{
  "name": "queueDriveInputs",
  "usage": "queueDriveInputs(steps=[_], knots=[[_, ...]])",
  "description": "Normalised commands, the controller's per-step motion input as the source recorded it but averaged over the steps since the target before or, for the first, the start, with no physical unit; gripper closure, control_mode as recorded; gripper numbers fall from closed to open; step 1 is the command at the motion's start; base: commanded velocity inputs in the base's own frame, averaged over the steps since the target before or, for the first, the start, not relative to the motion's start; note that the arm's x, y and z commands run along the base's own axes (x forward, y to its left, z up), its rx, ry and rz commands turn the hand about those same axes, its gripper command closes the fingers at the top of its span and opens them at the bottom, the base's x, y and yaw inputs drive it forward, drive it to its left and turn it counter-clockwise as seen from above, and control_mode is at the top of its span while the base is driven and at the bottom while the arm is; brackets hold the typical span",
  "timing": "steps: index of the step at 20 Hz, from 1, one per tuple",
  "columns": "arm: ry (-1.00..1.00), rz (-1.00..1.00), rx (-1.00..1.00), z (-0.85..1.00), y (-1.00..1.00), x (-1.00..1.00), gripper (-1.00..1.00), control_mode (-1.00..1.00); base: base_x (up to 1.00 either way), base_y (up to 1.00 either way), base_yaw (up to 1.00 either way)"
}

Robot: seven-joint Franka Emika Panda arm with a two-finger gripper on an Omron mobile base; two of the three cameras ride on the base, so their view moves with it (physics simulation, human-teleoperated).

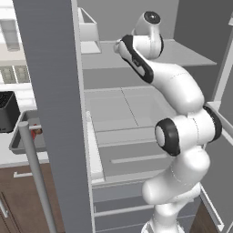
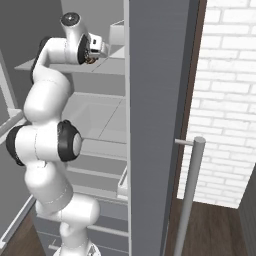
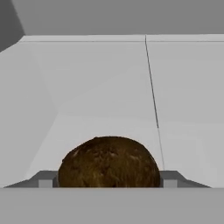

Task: Place one mushroom and one steak in each tupperware on the nearby counter, to pack two identical lunches.

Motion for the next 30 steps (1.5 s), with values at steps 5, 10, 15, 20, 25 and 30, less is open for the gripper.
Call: queueDriveInputs(steps=[5,10,15,20,25,30], knots=[[-0.19,0.0,-0.02,-0.37,0.0,-0.94,1.0,-1.0,0.0,0.0,0.0],[-0.26,0.0,0.0,-0.16,-0.08,-1.0,1.0,-1.0,0.0,0.0,0.0],[-0.23,0.0,0.0,0.08,-0.1,-1.0,1.0,-1.0,0.0,0.0,0.0],[-0.02,0.0,0.04,0.49,-0.1,-1.0,1.0,-1.0,0.0,0.0,0.0],[0.02,0.0,0.05,0.42,-0.16,-1.0,1.0,-1.0,0.0,0.0,0.0],[0.14,0.0,0.0,-0.09,-0.12,-1.0,1.0,-1.0,0.0,0.0,0.0]])
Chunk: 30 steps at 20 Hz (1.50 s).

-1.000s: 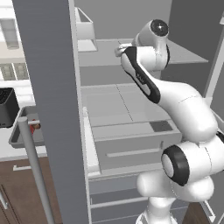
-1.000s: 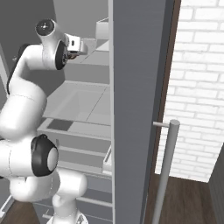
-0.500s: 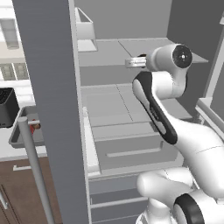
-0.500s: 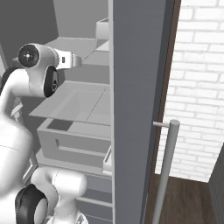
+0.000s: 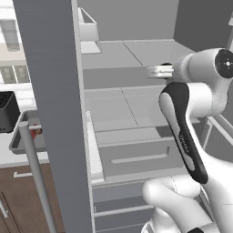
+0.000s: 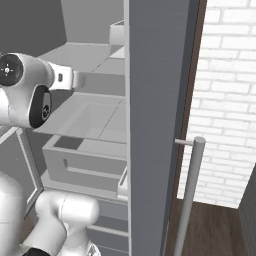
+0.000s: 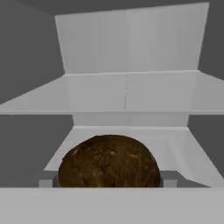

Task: Place one mushroom and one steak in each tupperware on the nearby counter, to pack two identical lunches.

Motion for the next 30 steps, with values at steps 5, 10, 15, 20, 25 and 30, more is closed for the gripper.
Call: queueDriveInputs(steps=[5,10,15,20,25,30], knots=[[0.22,0.0,-0.05,-0.72,-0.02,-1.0,1.0,-1.0,0.0,0.0,0.0],[0.12,0.0,-0.01,-0.49,-0.04,-0.99,1.0,-1.0,0.0,0.0,0.0],[0.06,0.0,0.0,-0.36,-0.12,-0.97,1.0,-1.0,0.0,0.0,0.0],[0.07,0.0,0.0,-0.3,-0.03,-0.78,1.0,1.0,-0.2,0.0,0.0],[0.0,0.0,0.0,0.0,0.0,0.0,1.0,1.0,-1.0,0.0,0.01],[0.0,0.0,0.0,0.0,0.0,0.0,1.0,1.0,-0.94,0.32,0.2]])
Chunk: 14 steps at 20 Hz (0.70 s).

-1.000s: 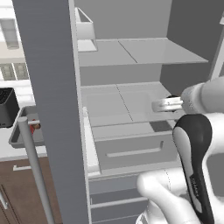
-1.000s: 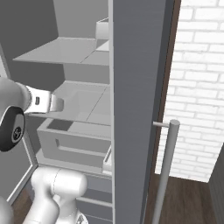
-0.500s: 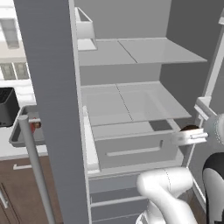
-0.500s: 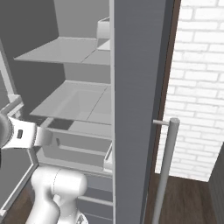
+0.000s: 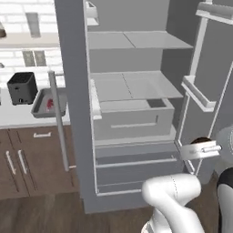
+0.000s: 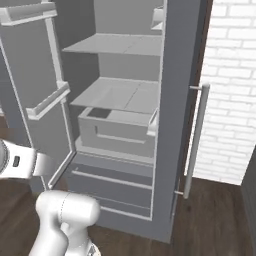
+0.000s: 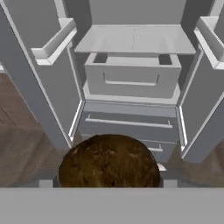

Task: Place one mushroom and one steak in each tupperware on the nearby counter, to pack two identical lunches.

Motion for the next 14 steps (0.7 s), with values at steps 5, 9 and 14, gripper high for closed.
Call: queueDriveInputs(steps=[5,9,14], knots=[[0.0,0.0,0.0,0.0,0.0,0.0,1.0,1.0,-0.25,0.93,0.55],[0.0,0.0,0.0,0.0,0.0,0.0,1.0,1.0,-0.02,0.99,0.67],[0.0,0.0,0.0,0.0,0.0,0.0,1.0,1.0,0.24,0.93,0.59]])
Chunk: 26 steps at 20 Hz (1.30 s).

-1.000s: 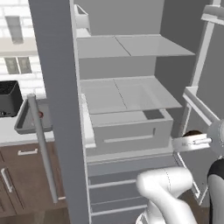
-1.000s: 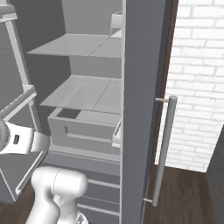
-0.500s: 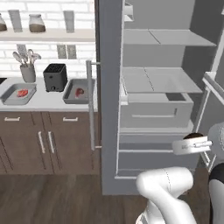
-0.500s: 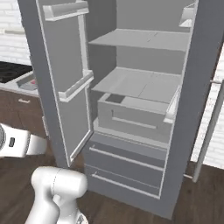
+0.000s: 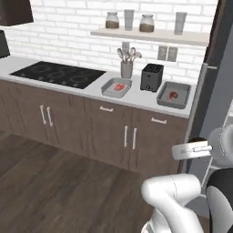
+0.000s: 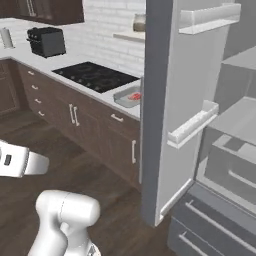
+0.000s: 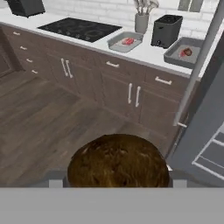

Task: Place one mushroom and one steak in each tupperware on the nearby counter, to pack two identical lunches.

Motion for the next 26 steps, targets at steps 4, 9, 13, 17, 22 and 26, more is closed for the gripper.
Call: queueDriveInputs(steps=[4,9,13,17,22,26], knots=[[0.0,0.0,0.0,0.0,0.0,0.0,1.0,1.0,0.91,0.74,0.47],[0.0,0.0,0.0,0.0,0.0,0.0,1.0,1.0,1.0,0.49,0.29],[0.0,0.0,0.0,0.0,0.0,0.0,1.0,1.0,1.0,0.24,0.38],[0.0,0.0,0.0,0.0,0.0,0.0,1.0,1.0,1.0,0.0,0.54],[0.0,0.0,0.0,0.0,0.0,0.0,1.0,1.0,1.0,-0.09,0.33],[0.0,0.0,0.0,0.0,0.0,0.0,1.0,1.0,0.85,-0.41,-0.36]])
